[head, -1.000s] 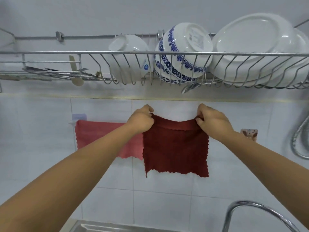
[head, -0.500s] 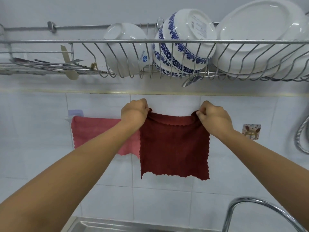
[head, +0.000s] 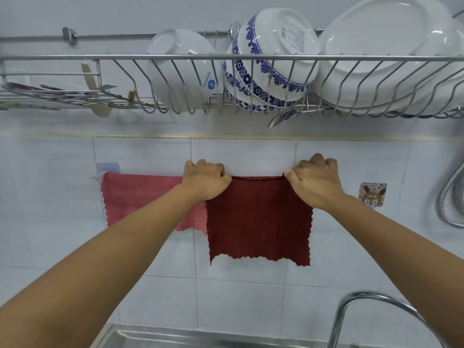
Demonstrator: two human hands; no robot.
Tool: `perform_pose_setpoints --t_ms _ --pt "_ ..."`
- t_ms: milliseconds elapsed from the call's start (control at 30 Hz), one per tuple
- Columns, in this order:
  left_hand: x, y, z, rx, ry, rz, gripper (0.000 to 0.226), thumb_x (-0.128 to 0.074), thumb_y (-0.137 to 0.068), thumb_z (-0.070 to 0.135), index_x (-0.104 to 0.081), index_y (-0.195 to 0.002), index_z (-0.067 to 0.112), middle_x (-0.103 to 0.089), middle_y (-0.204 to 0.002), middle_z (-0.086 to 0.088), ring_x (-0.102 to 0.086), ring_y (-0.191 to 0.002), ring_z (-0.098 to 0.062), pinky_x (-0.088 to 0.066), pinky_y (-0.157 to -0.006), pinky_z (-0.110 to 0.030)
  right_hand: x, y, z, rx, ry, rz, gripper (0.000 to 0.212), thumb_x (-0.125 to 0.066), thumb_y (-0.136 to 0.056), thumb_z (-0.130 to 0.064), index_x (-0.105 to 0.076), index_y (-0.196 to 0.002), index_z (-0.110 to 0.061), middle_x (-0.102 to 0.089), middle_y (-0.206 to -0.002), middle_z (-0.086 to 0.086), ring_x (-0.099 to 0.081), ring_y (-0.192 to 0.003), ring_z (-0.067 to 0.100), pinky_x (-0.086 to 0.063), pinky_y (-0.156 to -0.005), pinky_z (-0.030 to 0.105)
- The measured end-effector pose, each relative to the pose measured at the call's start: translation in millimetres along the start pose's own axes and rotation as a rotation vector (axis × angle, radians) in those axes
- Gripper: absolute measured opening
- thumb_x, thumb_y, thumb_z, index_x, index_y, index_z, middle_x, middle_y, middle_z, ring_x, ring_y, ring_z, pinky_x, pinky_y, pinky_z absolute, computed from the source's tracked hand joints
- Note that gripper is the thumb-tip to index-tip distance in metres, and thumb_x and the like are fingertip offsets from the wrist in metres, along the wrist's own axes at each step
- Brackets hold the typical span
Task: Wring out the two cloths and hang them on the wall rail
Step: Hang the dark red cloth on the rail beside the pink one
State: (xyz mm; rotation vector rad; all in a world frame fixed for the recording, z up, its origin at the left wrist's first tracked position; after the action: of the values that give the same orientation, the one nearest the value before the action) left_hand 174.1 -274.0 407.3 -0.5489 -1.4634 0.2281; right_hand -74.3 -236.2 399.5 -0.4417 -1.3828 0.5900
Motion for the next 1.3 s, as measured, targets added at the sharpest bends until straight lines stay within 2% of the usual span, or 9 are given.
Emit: perform_pose_setpoints --t_ms 167,333,567,733,833,900,1033,1200,1300 --pt "4 -11 1 0.156 0.116 0.072 0.027 -0.046 -0.091 0.048 -0.063 -0.096 0.028 -0.068 -0.103 0.001 -0.058 -0.103 -0.022 -0.035 -0.087 -0.034 4 -2 0 0.03 -0.06 -0.039 0.046 -0.018 -0.098 -0.049 -0.057 -0.094 -0.024 -0.059 -0.089 0.0 -0.049 -0.103 0.02 -0.02 -0.103 0.045" --pt "3 -10 10 0.148 0.193 0.132 0.024 -0.054 -0.092 0.032 -0.054 -0.102 0.011 -0.067 -0.097 -0.01 -0.062 -0.088 -0.03 -0.048 -0.071 -0.034 3 -5 -1 0.072 0.001 -0.053 0.055 -0.014 -0.099 -0.05 -0.055 -0.075 -0.021 -0.061 -0.08 -0.003 -0.048 -0.098 0.02 -0.026 -0.097 0.043" --pt "-4 3 28 -0.132 0.109 0.03 0.05 -0.021 -0.1 0.049 -0.057 -0.087 0.017 -0.067 -0.093 -0.006 -0.061 -0.091 -0.028 -0.04 -0.084 -0.037 8 -10 -1 0.04 -0.06 -0.089 0.055 -0.017 -0.1 -0.041 -0.06 -0.075 -0.018 -0.061 -0.08 -0.001 -0.048 -0.095 0.02 -0.028 -0.093 0.041" --pt "-2 -4 35 -0.179 0.032 -0.151 0.061 -0.005 -0.098 0.054 -0.056 -0.097 0.021 -0.063 -0.093 0.0 -0.054 -0.091 -0.023 -0.03 -0.098 -0.042 -7 4 0 -0.034 -0.023 0.225 0.023 -0.049 -0.088 -0.02 -0.07 -0.098 -0.018 -0.066 -0.102 0.002 -0.055 -0.1 0.026 -0.032 -0.091 0.042" --pt "-6 -6 37 -0.186 0.08 -0.149 0.05 -0.012 -0.099 0.053 -0.047 -0.104 0.018 -0.064 -0.089 -0.003 -0.055 -0.083 -0.025 -0.032 -0.092 -0.041 -14 9 -7 0.067 0.024 0.242 0.024 -0.047 -0.091 -0.025 -0.069 -0.099 -0.02 -0.07 -0.102 -0.002 -0.056 -0.104 0.021 -0.024 -0.097 0.04" --pt "-7 -4 38 -0.18 0.122 -0.067 0.042 -0.023 -0.099 0.05 -0.047 -0.102 0.016 -0.063 -0.088 -0.004 -0.057 -0.083 -0.026 -0.035 -0.084 -0.038 -15 9 -11 0.048 0.005 0.149 0.035 -0.036 -0.097 -0.04 -0.066 -0.108 -0.024 -0.068 -0.109 -0.005 -0.052 -0.112 0.018 -0.018 -0.101 0.039" --pt "-12 13 37 -0.187 -0.006 0.329 0.03 -0.043 -0.096 0.037 -0.057 -0.103 0.011 -0.061 -0.1 -0.006 -0.056 -0.094 -0.026 -0.039 -0.078 -0.036 -12 9 -16 0.009 0.045 0.066 0.055 -0.019 -0.098 -0.053 -0.064 -0.11 -0.023 -0.067 -0.105 0.0 -0.052 -0.111 0.02 -0.023 -0.101 0.043" --pt "-20 31 36 -0.179 -0.083 0.348 0.033 -0.038 -0.098 0.031 -0.062 -0.111 0.011 -0.065 -0.103 -0.007 -0.06 -0.093 -0.026 -0.042 -0.078 -0.035 -10 6 -21 0.002 -0.074 0.112 0.039 -0.029 -0.099 -0.045 -0.056 -0.108 -0.018 -0.067 -0.097 0.0 -0.059 -0.096 0.021 -0.026 -0.102 0.043" --pt "-14 28 40 -0.202 -0.055 0.281 0.04 -0.032 -0.1 0.035 -0.06 -0.117 0.011 -0.066 -0.108 -0.008 -0.06 -0.097 -0.027 -0.042 -0.088 -0.036 -10 14 -14 -0.061 -0.008 0.235 0.036 -0.033 -0.098 -0.036 -0.064 -0.097 -0.017 -0.069 -0.098 -0.001 -0.057 -0.102 0.02 -0.019 -0.104 0.042"
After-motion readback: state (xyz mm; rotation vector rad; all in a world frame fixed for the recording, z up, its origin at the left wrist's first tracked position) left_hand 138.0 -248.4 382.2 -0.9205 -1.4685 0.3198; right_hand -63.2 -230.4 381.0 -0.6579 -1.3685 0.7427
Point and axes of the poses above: each hand's wrist, its own y-axis away from the middle knuckle, its own x-axis out of the back of the hand, z = x × y, the point moved 1 cm from there along -y, towards the middle knuckle
